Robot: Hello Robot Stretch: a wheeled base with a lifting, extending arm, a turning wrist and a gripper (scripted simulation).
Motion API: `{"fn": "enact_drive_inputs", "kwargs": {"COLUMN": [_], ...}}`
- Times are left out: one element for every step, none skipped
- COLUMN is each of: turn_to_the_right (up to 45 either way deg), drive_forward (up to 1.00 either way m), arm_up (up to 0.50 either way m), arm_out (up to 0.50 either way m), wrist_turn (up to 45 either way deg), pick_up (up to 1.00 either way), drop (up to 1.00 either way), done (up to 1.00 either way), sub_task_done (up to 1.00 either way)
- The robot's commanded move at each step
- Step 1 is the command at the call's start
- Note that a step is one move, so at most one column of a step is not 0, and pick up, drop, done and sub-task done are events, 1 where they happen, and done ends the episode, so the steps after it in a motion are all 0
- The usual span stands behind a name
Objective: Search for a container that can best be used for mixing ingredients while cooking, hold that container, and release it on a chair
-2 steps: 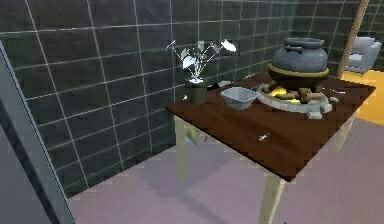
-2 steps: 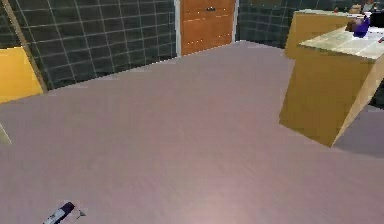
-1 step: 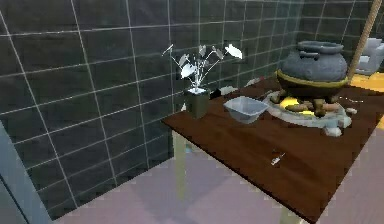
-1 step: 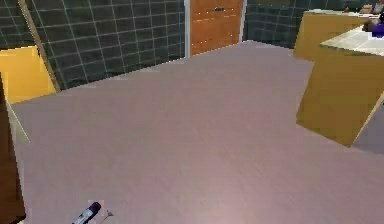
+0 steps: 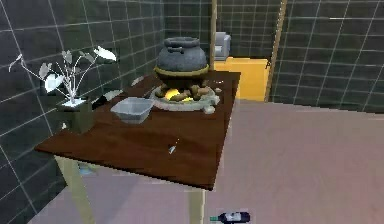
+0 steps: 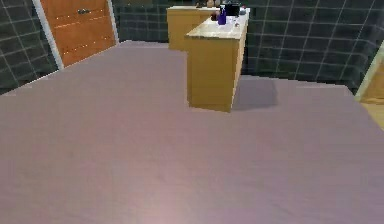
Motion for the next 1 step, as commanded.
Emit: {"fn": "enact_drive_inputs", "kwargs": {"turn_to_the_right": [0.0], "drive_forward": [0.2], "arm_up": [0.0], "arm_out": [0.0], "wrist_turn": [0.0], "pick_up": [0.0], "drop": [0.0], "done": [0.0], "sub_task_done": [0.0]}}
